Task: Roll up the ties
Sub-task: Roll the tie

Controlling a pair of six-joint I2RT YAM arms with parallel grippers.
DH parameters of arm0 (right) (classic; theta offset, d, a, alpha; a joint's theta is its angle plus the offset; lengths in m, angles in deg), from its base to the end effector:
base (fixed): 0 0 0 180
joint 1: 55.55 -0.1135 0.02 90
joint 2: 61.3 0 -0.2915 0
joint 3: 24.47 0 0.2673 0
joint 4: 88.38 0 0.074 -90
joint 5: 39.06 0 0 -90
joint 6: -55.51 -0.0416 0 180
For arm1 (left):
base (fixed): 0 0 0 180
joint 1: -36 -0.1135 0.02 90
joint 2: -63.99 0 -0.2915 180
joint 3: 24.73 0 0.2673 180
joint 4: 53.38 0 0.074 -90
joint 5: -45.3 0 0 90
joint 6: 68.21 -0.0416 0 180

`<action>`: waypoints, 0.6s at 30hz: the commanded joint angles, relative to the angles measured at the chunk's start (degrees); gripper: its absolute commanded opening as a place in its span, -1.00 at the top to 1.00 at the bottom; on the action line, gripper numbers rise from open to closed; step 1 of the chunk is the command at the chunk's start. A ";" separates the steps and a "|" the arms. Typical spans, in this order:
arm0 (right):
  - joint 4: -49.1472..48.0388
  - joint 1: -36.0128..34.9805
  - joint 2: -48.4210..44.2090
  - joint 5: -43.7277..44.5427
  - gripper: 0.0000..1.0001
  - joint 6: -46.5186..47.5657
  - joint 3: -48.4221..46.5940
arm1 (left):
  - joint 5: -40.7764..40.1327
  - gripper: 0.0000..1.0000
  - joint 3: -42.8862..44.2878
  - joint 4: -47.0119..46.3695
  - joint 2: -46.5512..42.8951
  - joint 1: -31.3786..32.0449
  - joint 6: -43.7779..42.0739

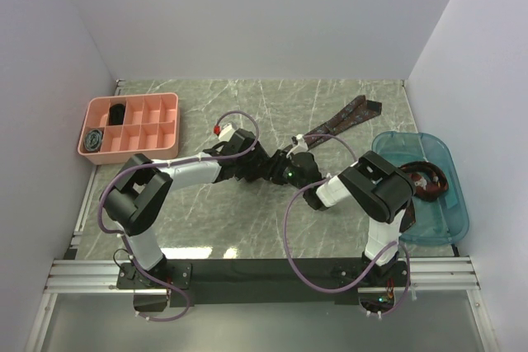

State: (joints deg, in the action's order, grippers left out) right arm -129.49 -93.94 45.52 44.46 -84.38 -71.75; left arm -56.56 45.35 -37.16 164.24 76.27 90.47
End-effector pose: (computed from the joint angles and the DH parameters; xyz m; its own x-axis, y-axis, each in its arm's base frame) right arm 0.2708 0.2206 0.1257 -0.6957 0.4183 -0.5839 -0.2621 0.6091 0.7486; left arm 0.2971 -0.2405 0.1830 -0.6894 -0.6108 -0.3894 -0.3240 0.7408 -0.5884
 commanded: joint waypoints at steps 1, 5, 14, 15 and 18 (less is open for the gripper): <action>-3.67 -0.89 1.19 2.87 0.05 -0.38 -2.34 | 2.63 -0.70 -1.29 1.76 0.39 0.86 -0.04; -2.87 -0.98 2.59 3.49 0.14 -0.56 -2.79 | 2.54 -0.70 -1.29 1.85 0.30 0.86 -0.13; -2.60 -0.81 4.00 3.75 0.48 -1.61 -2.53 | 2.89 -0.71 -1.29 1.59 0.56 0.86 -0.39; -2.69 -0.89 4.09 3.93 0.53 -2.05 -2.26 | 2.81 -0.71 -1.20 1.68 0.56 0.86 -0.48; -2.61 -0.72 4.44 4.55 0.74 -3.19 -1.12 | 2.63 -0.71 -1.29 1.68 0.30 0.86 -0.57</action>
State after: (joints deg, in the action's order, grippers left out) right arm -130.58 -94.40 48.78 46.34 -86.52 -73.06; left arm -56.42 45.13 -37.47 164.24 76.32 90.14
